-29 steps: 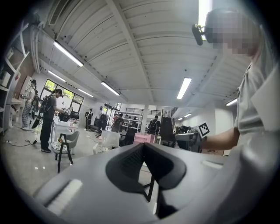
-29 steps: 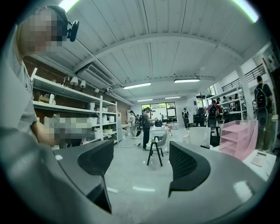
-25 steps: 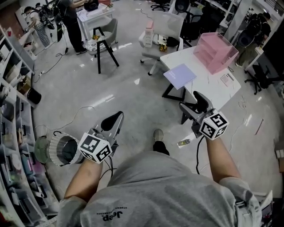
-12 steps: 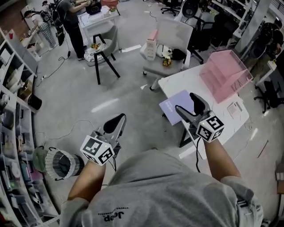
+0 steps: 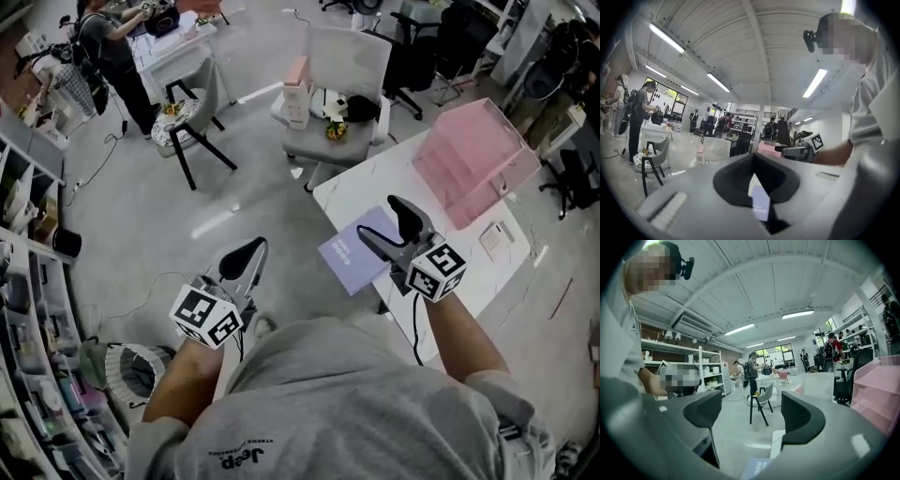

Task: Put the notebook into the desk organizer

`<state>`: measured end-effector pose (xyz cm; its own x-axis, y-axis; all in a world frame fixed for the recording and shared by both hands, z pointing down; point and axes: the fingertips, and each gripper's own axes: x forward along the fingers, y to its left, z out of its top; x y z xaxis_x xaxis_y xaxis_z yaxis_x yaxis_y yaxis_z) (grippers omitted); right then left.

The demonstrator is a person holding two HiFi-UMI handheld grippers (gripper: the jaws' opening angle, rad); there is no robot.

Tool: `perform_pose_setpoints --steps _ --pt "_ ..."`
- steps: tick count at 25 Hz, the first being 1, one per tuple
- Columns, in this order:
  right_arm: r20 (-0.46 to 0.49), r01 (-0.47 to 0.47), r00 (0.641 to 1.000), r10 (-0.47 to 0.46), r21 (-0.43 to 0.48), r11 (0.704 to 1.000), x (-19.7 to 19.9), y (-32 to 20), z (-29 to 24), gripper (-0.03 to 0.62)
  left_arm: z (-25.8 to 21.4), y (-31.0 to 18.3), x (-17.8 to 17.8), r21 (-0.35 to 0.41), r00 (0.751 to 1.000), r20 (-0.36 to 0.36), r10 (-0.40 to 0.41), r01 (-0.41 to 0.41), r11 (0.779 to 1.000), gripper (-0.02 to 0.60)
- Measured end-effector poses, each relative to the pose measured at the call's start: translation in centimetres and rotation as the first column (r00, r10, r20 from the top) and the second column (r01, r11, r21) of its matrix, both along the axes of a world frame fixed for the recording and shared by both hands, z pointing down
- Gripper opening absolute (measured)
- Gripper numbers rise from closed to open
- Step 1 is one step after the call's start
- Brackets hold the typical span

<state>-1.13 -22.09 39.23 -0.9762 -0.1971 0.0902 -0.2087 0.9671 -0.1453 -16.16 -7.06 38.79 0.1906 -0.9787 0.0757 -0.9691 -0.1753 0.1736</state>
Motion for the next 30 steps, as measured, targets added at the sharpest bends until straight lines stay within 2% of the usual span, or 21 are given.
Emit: perform_pose_setpoints --steps 4,8,11,15,19,25,30 --pt "-0.017 -0.076 0.997 0.076 -0.031 0.997 -0.2 -1.4 1.5 0.374 1.2 -3.4 -0.8 -0.021 0.994 -0.012 0.109 -0.109 0.994 0.057" --pt "-0.043 -0.178 0.983 0.176 -0.030 0.984 -0.7 -2.3 2.6 0.374 2.2 -6.6 -2.8 -0.014 0.971 -0.034 0.235 -0.235 0.972 0.057" --pt "-0.077 -0.277 0.959 0.274 -0.041 0.960 -1.0 -2.3 3.6 0.374 3.0 -8.4 -4.2 -0.018 0.937 -0.054 0.346 -0.347 0.938 0.057" --pt "-0.110 -0.393 0.918 0.381 -0.132 0.910 -0.4 -1.3 6.4 0.374 4.5 -10.0 -5.3 -0.048 0.883 -0.037 0.468 -0.470 0.881 0.058" --pt "-0.174 -0.451 0.891 0.419 -0.247 0.858 2.8 1.3 10.6 0.374 5.3 -10.3 -3.5 -0.053 0.861 -0.060 0.506 -0.509 0.859 0.058" --pt "-0.267 -0.496 0.867 0.421 -0.387 0.777 7.6 4.1 18.1 0.374 7.3 -11.0 0.4 -0.091 0.849 -0.092 0.520 -0.527 0.845 0.057" --pt "-0.316 -0.504 0.863 0.393 -0.493 0.710 9.1 7.1 23.6 0.373 10.1 -11.1 2.4 -0.143 0.841 -0.106 0.530 -0.541 0.829 0.057"
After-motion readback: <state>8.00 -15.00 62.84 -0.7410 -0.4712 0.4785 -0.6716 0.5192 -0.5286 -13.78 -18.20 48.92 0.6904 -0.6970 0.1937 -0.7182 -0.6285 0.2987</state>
